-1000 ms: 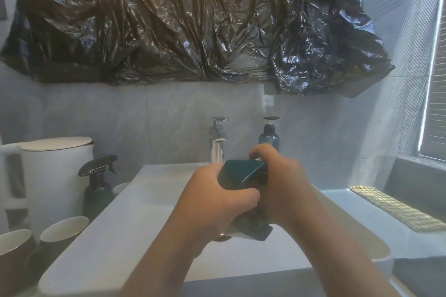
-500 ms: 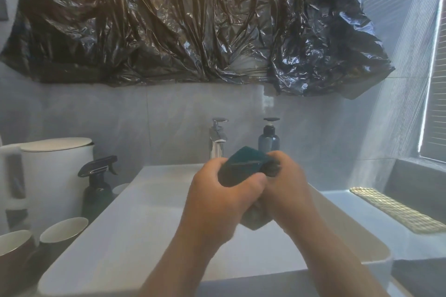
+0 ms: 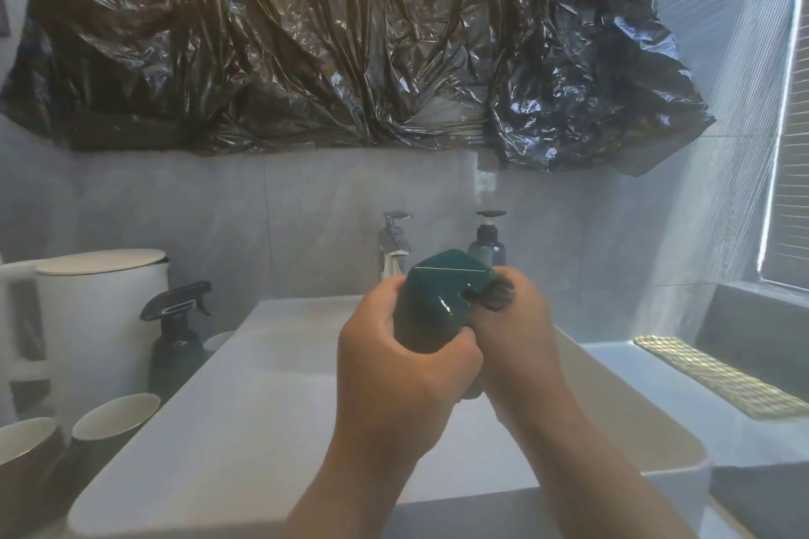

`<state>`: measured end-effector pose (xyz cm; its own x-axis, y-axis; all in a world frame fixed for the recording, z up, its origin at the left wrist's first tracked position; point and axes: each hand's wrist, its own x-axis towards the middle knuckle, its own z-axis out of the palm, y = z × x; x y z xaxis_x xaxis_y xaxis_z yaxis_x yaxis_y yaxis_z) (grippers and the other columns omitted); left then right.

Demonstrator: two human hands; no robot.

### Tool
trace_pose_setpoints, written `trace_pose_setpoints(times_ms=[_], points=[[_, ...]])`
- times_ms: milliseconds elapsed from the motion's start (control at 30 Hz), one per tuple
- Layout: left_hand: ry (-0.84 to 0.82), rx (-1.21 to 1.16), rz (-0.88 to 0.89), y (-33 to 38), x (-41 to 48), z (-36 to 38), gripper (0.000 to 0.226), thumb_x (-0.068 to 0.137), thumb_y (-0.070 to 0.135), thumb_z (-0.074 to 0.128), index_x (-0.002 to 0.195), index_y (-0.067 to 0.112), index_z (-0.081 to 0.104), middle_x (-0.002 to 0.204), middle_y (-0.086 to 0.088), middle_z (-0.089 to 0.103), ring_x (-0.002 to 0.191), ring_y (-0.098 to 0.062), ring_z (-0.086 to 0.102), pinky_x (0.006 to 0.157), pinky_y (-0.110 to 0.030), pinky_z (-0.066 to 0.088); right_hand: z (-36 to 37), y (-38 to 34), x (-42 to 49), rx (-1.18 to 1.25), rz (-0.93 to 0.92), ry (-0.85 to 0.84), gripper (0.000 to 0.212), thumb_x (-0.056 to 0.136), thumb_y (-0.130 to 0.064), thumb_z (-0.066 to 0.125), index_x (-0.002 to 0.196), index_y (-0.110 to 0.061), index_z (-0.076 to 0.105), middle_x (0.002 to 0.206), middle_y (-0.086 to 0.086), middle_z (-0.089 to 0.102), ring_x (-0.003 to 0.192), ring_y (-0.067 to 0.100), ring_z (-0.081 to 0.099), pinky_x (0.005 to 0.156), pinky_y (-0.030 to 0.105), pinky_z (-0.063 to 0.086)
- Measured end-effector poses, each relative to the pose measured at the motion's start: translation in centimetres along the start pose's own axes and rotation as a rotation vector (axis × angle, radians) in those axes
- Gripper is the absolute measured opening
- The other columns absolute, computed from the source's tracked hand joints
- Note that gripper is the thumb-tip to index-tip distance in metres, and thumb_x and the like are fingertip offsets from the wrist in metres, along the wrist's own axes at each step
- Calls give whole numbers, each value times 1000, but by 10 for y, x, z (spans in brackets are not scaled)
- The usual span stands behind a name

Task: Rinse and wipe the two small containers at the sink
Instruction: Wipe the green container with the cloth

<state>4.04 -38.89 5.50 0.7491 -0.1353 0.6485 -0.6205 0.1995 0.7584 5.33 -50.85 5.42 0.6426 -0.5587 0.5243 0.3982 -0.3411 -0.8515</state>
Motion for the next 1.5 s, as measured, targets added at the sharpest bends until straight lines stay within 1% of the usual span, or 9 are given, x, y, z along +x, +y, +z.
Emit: trace_pose_setpoints(times_ms=[133,233,400,567,833,967,1133,1333,1500], points=[[-147,137,-133,1,10,-9,38,57,27,71,95,25,67,79,3,74,72,-17,72,56,-28,55,-10,0,2,-161,-99,-19,16,78,-11,71,80,-23,61,63,-12,68,60,4,64,54,21,52],[-181,124,-217,2,15,-13,35,57,21,68,92,17,69,76,-14,72,67,-42,67,52,-56,55,-12,-3,-2,-309,-181,-76,30,79,-6,70,78,-31,53,62,-10,67,65,2,66,54,19,53],[-33,62,-33,5,4,-4,26,54,11,63,79,17,69,57,6,65,48,-9,60,45,-20,46,-7,-5,-2,-162,-178,16,27,76,-11,76,81,-28,56,69,-22,68,60,-3,61,49,8,42],[-13,79,-13,-1,-2,0,40,56,17,72,95,26,69,75,5,73,67,-17,70,60,-42,62,6,6,-3,192,72,-27,42,55,-31,70,89,-7,63,72,0,68,64,20,60,57,33,50],[-208,47,-237,-7,18,-18,31,56,24,74,86,14,71,71,-8,70,64,-20,64,61,-37,53,-7,-3,-7,-320,-210,-47,26,75,-8,71,81,-25,53,65,-9,65,66,4,62,52,15,47],[-80,-45,-121,-10,11,-8,33,56,16,73,89,13,72,68,2,68,62,-15,63,55,-27,50,-2,-3,-6,-137,-106,49,20,76,-12,71,81,-22,55,61,-12,63,59,-1,60,48,11,42],[-81,-13,-73,-10,2,2,57,51,31,80,106,29,68,91,1,75,84,-24,73,71,-50,62,1,-5,-4,170,110,-29,14,71,-12,61,60,-10,54,52,2,52,50,18,45,46,30,38],[-219,31,-227,-2,13,-12,43,57,28,79,99,21,72,81,-5,75,73,-31,72,64,-57,59,-11,-7,-8,-246,-105,-19,22,77,-9,71,86,-23,56,65,-7,65,57,1,62,45,15,46],[-256,36,-284,-1,17,-20,38,59,26,77,95,13,73,80,-14,74,75,-38,72,72,-65,58,-10,-7,-8,-461,-192,-89,26,79,-12,70,87,-27,50,66,-8,63,61,5,60,58,29,53]])
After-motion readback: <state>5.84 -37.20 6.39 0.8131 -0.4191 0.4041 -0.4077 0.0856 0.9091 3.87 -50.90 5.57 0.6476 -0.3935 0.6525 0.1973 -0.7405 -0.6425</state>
